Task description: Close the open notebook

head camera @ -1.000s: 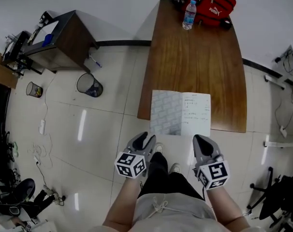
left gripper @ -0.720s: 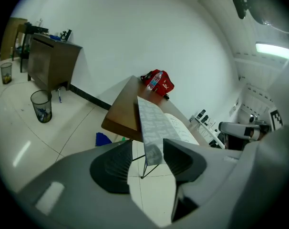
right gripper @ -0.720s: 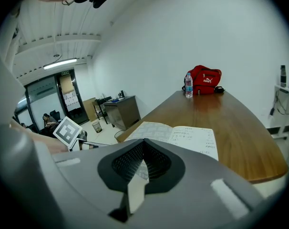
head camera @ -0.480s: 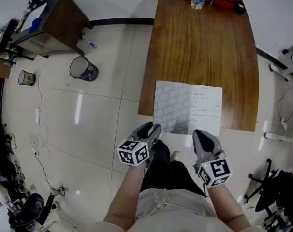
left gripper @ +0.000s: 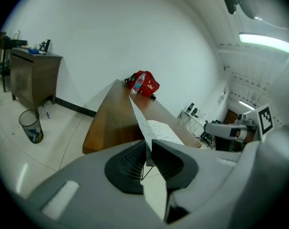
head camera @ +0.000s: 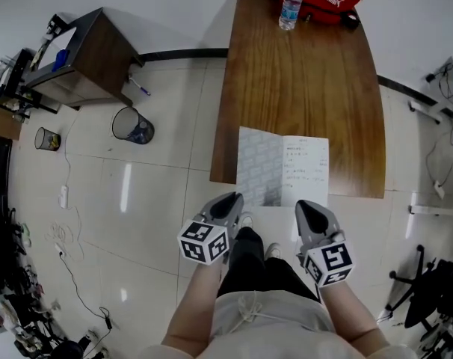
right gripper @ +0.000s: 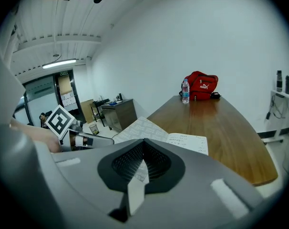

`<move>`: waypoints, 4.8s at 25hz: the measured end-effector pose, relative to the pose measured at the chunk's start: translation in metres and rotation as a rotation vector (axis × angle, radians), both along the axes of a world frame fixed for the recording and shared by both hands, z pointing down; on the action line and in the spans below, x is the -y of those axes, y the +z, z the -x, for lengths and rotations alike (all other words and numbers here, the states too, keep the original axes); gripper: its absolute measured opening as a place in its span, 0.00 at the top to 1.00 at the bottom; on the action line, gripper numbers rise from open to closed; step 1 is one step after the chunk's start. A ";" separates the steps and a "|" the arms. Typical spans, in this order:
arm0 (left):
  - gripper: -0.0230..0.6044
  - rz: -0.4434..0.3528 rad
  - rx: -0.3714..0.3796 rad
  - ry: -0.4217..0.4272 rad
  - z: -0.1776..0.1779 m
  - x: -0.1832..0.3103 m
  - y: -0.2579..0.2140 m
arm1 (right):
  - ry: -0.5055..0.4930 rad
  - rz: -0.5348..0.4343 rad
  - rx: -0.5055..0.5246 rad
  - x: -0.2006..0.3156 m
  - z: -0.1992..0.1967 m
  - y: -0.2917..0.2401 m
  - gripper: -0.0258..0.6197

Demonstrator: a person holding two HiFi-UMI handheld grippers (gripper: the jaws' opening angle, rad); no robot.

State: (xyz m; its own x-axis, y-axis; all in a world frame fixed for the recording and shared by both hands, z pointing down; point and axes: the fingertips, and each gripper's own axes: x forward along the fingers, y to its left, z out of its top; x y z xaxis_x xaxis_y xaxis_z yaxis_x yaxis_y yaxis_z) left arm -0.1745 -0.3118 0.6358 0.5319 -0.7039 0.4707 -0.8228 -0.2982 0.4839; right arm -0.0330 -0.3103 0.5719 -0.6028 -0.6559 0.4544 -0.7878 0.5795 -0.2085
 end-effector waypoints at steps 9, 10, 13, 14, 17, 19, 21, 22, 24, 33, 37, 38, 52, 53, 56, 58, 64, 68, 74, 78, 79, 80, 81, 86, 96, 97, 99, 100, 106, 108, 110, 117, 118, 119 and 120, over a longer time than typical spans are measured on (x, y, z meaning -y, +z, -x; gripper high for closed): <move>0.90 -0.110 0.065 0.121 -0.069 -0.001 -0.067 | 0.114 -0.054 0.004 -0.027 -0.056 -0.039 0.95; 0.90 -0.119 0.077 0.141 -0.080 -0.002 -0.071 | 0.128 -0.056 0.004 -0.030 -0.063 -0.040 0.95; 0.90 -0.135 0.102 0.189 -0.110 -0.002 -0.075 | 0.159 -0.052 -0.011 -0.037 -0.083 -0.036 0.95; 0.90 -0.138 0.104 0.204 -0.121 -0.001 -0.075 | 0.169 -0.048 -0.015 -0.038 -0.089 -0.034 0.95; 0.89 -0.141 0.120 0.260 -0.149 0.006 -0.073 | 0.201 -0.030 -0.018 -0.044 -0.107 -0.028 0.95; 0.88 -0.136 0.136 0.307 -0.169 0.011 -0.068 | 0.225 -0.016 -0.019 -0.046 -0.118 -0.024 0.95; 0.87 -0.127 0.159 0.354 -0.189 0.016 -0.059 | 0.250 -0.004 -0.021 -0.047 -0.129 -0.018 0.95; 0.87 -0.122 0.172 0.378 -0.197 0.018 -0.053 | 0.259 0.003 -0.023 -0.047 -0.134 -0.014 0.95; 0.87 -0.106 0.191 0.417 -0.213 0.019 -0.039 | 0.267 0.020 -0.034 -0.047 -0.138 -0.004 0.95; 0.83 0.012 0.199 0.473 -0.250 0.013 0.043 | 0.280 0.114 -0.047 -0.054 -0.145 0.051 0.95; 0.79 0.025 0.198 0.491 -0.253 0.012 0.058 | 0.316 0.148 -0.048 -0.062 -0.158 0.064 0.95; 0.77 0.019 0.190 0.491 -0.255 0.013 0.056 | 0.319 0.152 -0.052 -0.064 -0.161 0.066 0.95; 0.77 -0.355 0.117 0.282 -0.204 -0.025 -0.122 | 0.267 -0.062 -0.038 -0.070 -0.177 -0.027 0.95; 0.81 -0.396 0.130 0.260 -0.198 -0.032 -0.138 | 0.259 -0.075 -0.032 -0.072 -0.176 -0.035 0.95; 0.95 -0.490 0.165 0.194 -0.179 -0.048 -0.175 | 0.233 -0.096 -0.019 -0.081 -0.171 -0.051 0.95; 0.95 -0.513 0.184 0.169 -0.167 -0.056 -0.189 | 0.221 -0.100 -0.016 -0.085 -0.168 -0.058 0.95; 0.95 -0.534 0.177 0.188 -0.160 -0.075 -0.216 | 0.196 -0.129 -0.023 -0.092 -0.159 -0.070 0.95; 0.95 -0.546 0.183 0.209 -0.152 -0.097 -0.221 | 0.185 -0.142 -0.031 -0.110 -0.148 -0.074 0.95; 0.95 -0.540 0.154 0.152 -0.110 -0.154 -0.221 | 0.168 -0.148 -0.060 -0.160 -0.118 -0.075 0.95; 0.95 -0.537 0.143 0.132 -0.079 -0.204 -0.222 | 0.158 -0.150 -0.071 -0.207 -0.092 -0.078 0.95; 0.95 -0.538 0.141 0.127 -0.072 -0.217 -0.224 | 0.153 -0.150 -0.070 -0.221 -0.084 -0.079 0.95; 0.95 -0.540 0.138 0.124 -0.065 -0.230 -0.226 | 0.147 -0.153 -0.068 -0.234 -0.077 -0.081 0.95; 0.95 -0.542 0.136 0.123 -0.059 -0.243 -0.228 | 0.144 -0.158 -0.067 -0.246 -0.070 -0.083 0.95; 0.95 -0.541 0.128 0.147 -0.040 -0.296 -0.233 | 0.182 -0.165 -0.078 -0.301 -0.056 -0.090 0.95; 0.95 -0.561 0.130 0.132 -0.039 -0.353 -0.247 | 0.185 -0.211 -0.090 -0.367 -0.064 -0.112 0.95; 0.95 -0.571 0.134 0.124 -0.042 -0.356 -0.250 | 0.180 -0.222 -0.086 -0.370 -0.065 -0.115 0.95; 0.95 -0.582 0.141 0.108 -0.047 -0.365 -0.250 | 0.167 -0.236 -0.075 -0.377 -0.069 -0.117 0.95; 0.95 -0.585 0.143 0.099 -0.051 -0.370 -0.249 | 0.157 -0.241 -0.072 -0.381 -0.071 -0.117 0.95; 0.95 -0.587 0.154 0.041 -0.080 -0.393 -0.245 | 0.103 -0.270 -0.067 -0.403 -0.097 -0.122 0.95; 0.95 -0.584 0.158 0.032 -0.094 -0.400 -0.243 | 0.095 -0.273 -0.061 -0.409 -0.109 -0.122 0.95; 0.95 -0.580 0.160 0.029 -0.106 -0.405 -0.240 | 0.107 -0.262 -0.050 -0.412 -0.123 -0.119 0.95; 0.95 -0.565 0.159 0.025 -0.125 -0.417 -0.233 | 0.119 -0.288 -0.054 -0.419 -0.143 -0.125 0.95; 0.95 -0.563 0.160 0.025 -0.127 -0.418 -0.232 | 0.114 -0.295 -0.056 -0.421 -0.143 -0.126 0.95; 0.95 -0.561 0.159 0.026 -0.129 -0.418 -0.231 | 0.111 -0.300 -0.058 -0.422 -0.144 -0.127 0.95; 0.95 -0.560 0.158 0.026 -0.132 -0.419 -0.230 | 0.110 -0.303 -0.058 -0.423 -0.146 -0.127 0.95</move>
State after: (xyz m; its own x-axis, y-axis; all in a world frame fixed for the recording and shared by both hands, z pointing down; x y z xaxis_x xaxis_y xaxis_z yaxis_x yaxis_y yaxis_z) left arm -0.0429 0.1071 0.4053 0.5059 -0.8561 0.1053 -0.8612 -0.4944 0.1180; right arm 0.1127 0.1125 0.4448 -0.4993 -0.8265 0.2600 -0.8548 0.5189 0.0080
